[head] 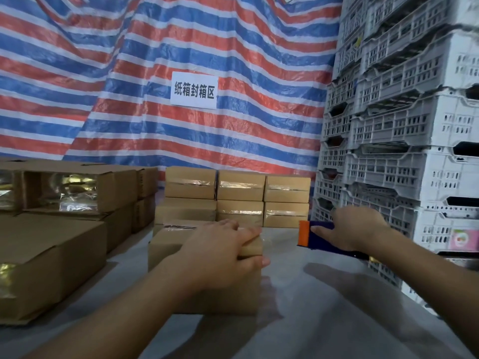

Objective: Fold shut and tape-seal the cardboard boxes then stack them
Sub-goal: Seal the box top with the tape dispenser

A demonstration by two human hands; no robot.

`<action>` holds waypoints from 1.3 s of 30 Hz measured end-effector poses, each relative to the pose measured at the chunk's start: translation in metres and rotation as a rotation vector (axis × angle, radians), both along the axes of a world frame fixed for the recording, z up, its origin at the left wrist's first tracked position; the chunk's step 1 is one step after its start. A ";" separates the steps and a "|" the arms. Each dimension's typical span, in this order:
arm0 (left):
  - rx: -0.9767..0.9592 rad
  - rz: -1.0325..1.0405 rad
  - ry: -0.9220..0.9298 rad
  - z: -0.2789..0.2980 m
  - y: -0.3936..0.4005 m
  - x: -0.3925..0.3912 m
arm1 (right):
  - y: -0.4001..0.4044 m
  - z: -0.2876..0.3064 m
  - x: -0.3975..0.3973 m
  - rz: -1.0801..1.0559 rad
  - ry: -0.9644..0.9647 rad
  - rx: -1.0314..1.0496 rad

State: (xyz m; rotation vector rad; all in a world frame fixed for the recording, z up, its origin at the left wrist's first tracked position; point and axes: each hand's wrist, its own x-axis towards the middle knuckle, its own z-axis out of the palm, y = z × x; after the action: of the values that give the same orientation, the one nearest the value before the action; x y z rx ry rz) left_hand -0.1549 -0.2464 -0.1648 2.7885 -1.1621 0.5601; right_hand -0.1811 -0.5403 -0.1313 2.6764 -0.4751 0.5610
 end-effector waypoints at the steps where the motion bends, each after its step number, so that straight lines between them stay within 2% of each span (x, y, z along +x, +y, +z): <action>1: 0.002 0.000 -0.003 0.000 0.000 0.000 | 0.000 -0.008 -0.001 -0.007 -0.027 0.018; 6: 0.010 0.011 -0.007 0.001 -0.001 -0.001 | 0.004 -0.053 -0.001 -0.017 -0.083 0.171; 12: 0.030 0.017 -0.013 0.000 -0.001 0.002 | 0.005 -0.094 0.003 -0.020 -0.113 0.188; 21: 0.017 0.021 -0.029 -0.002 -0.002 0.004 | 0.012 -0.076 0.002 -0.087 0.046 0.221; 23: 0.012 0.021 -0.020 -0.003 -0.003 0.004 | 0.025 -0.061 -0.004 -0.038 -0.016 0.136; 24: 0.011 0.021 -0.017 -0.003 -0.003 0.005 | 0.033 -0.054 -0.007 0.047 -0.137 0.152; 26: 0.009 0.021 -0.019 -0.004 -0.004 0.006 | 0.051 -0.043 -0.010 0.277 -0.376 0.393; 27: 0.007 0.020 -0.021 -0.005 -0.003 0.006 | 0.061 -0.039 -0.008 0.369 -0.398 0.611; 29: 0.008 0.016 -0.029 -0.005 -0.004 0.007 | 0.082 -0.033 -0.004 0.394 -0.262 1.120; 31: 0.012 0.018 -0.042 -0.006 -0.004 0.007 | 0.095 -0.036 -0.002 0.302 -0.076 1.454; 34: 0.003 0.019 -0.051 -0.006 -0.004 0.007 | 0.097 -0.047 0.002 0.276 0.059 1.616; 39: 0.004 0.014 -0.059 -0.007 -0.004 0.009 | 0.100 -0.056 0.006 0.398 -0.019 1.713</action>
State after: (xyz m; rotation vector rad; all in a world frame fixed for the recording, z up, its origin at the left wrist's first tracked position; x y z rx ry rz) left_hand -0.1457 -0.2502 -0.1714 2.8036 -1.1563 0.6456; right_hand -0.1751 -0.4402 -0.1875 4.4699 -0.5386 0.2340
